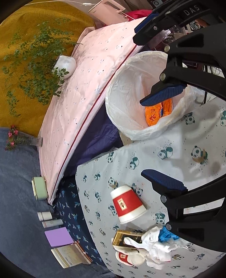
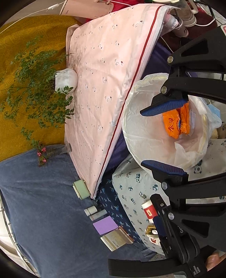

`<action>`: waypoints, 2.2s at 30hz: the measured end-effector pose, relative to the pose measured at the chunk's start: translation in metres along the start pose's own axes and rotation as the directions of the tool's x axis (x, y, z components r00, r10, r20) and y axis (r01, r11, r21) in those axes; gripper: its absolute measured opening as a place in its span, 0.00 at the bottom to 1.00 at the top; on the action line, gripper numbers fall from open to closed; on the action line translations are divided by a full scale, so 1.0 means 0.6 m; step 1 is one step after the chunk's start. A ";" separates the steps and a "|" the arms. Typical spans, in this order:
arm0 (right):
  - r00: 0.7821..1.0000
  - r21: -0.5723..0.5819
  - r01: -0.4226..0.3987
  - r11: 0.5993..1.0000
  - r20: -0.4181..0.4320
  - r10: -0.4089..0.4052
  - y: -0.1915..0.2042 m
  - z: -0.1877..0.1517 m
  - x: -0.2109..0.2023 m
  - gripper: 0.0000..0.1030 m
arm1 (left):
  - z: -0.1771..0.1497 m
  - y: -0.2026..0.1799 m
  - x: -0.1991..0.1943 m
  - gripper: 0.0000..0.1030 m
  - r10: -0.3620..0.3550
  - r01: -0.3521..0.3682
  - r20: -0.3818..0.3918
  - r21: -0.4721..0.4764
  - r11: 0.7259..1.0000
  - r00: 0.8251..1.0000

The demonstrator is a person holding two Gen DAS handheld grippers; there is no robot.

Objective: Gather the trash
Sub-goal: 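Move both tools back over the white cloth and tissues, then grasp white tissue with the left tool while the right grasps white cloth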

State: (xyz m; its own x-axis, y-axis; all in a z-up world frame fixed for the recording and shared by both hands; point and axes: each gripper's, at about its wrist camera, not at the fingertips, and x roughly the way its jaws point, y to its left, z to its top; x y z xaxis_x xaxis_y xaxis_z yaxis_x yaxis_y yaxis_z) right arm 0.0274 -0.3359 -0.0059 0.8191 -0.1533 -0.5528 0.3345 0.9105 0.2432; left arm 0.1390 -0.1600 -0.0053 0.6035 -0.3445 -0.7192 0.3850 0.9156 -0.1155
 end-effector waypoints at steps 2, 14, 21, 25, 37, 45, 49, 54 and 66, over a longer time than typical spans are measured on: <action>1.000 -0.009 -0.007 1.000 0.003 0.007 0.012 0.000 -0.005 0.50 | -0.004 0.013 -0.010 0.72 0.010 -0.010 0.009 -0.009 1.000 1.000; 0.998 -0.072 -0.063 0.995 -0.009 0.062 0.093 -0.018 -0.025 0.50 | -0.034 0.125 -0.067 0.78 0.077 -0.073 0.031 -0.115 0.991 0.997; 0.994 -0.115 -0.113 0.987 -0.028 0.110 0.164 -0.035 -0.031 0.54 | -0.060 0.203 -0.098 0.82 0.123 -0.116 0.031 -0.182 0.977 0.992; 0.989 -0.146 -0.147 0.978 -0.049 0.141 0.210 -0.049 -0.035 0.54 | -0.079 0.256 -0.118 0.84 0.156 -0.145 0.029 -0.226 0.963 0.987; 0.961 -0.230 -0.255 0.939 -0.171 0.219 0.373 -0.108 -0.010 0.54 | -0.130 0.428 -0.158 0.86 0.251 -0.255 -0.055 -0.325 0.911 0.967; 0.936 -0.271 -0.313 0.910 -0.253 0.246 0.460 -0.135 0.034 0.54 | -0.135 0.504 -0.149 0.87 0.257 -0.272 -0.090 -0.387 0.881 0.962; 0.925 -0.290 -0.333 0.897 -0.286 0.251 0.494 -0.146 0.060 0.54 | -0.131 0.526 -0.134 0.87 0.245 -0.267 -0.105 -0.413 0.871 0.964; 0.914 -0.301 -0.343 0.890 -0.325 0.242 0.521 -0.158 0.097 0.54 | -0.121 0.541 -0.107 0.87 0.226 -0.257 -0.122 -0.419 0.871 0.966; 0.888 -0.293 -0.355 0.888 -0.404 0.222 0.546 -0.175 0.177 0.36 | -0.096 0.546 -0.024 0.78 0.163 -0.218 -0.166 -0.400 0.890 0.972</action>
State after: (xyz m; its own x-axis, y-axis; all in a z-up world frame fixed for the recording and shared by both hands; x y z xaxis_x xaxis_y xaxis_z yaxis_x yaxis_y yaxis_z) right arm 0.1750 -0.0135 -0.0683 0.6131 0.2212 -0.7584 -0.1304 0.9752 0.1790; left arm 0.2160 0.1570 -0.0721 0.5336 -0.1510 -0.8321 -0.0679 0.9731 -0.2201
